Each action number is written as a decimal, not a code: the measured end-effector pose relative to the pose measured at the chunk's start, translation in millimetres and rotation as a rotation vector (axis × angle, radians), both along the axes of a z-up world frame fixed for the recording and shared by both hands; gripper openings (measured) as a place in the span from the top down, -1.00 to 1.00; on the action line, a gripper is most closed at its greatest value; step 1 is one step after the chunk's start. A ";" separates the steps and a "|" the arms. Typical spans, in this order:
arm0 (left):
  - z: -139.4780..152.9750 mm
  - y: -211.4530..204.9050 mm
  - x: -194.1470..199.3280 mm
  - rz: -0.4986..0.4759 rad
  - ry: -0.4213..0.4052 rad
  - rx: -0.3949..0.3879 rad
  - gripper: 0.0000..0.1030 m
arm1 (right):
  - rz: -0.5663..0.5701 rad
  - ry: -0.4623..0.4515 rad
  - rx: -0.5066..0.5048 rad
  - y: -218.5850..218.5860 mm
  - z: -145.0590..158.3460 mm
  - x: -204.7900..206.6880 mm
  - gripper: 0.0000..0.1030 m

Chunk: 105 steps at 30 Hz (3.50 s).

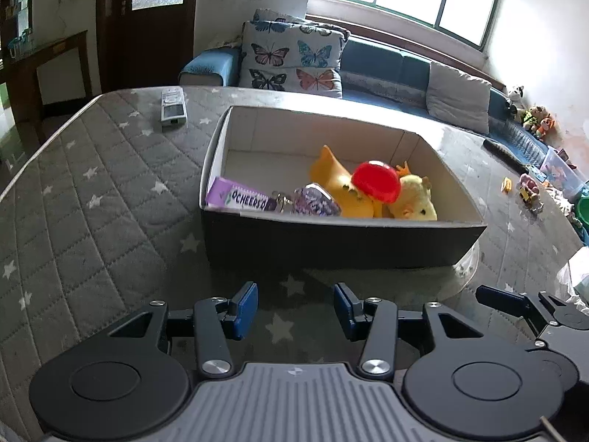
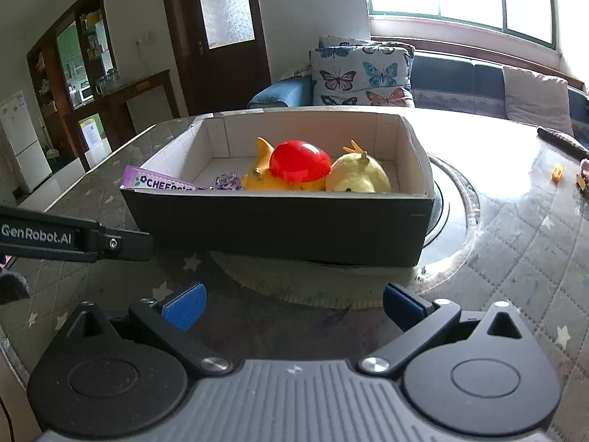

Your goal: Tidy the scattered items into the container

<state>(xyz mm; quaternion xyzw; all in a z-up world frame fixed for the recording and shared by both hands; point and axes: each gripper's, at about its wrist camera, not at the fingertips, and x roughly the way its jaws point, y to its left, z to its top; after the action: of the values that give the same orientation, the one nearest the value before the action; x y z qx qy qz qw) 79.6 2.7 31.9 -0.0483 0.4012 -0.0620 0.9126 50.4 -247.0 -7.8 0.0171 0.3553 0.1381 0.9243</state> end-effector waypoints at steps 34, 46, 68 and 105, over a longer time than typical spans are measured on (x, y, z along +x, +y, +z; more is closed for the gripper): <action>-33.4 -12.2 -6.9 0.027 0.092 0.048 0.06 | -0.095 0.096 -0.061 -3.2 -15.6 2.1 -1.00; -37.6 -17.1 -7.4 0.028 0.103 0.067 0.06 | -0.103 0.110 -0.066 -4.0 -19.0 1.5 -1.00; -36.0 -20.8 0.8 0.036 0.105 0.085 0.06 | -0.107 0.124 -0.074 -5.0 -22.4 10.8 -1.00; -33.2 -28.0 17.9 0.039 0.109 0.112 0.09 | -0.105 0.139 -0.068 -8.6 -23.5 28.9 -1.00</action>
<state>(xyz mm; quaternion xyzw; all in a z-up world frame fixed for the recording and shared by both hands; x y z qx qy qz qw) 97.5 -25.3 -1.3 -0.0087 0.4522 -0.0188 0.8917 79.3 -255.7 -31.3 0.0137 0.4218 0.0757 0.9034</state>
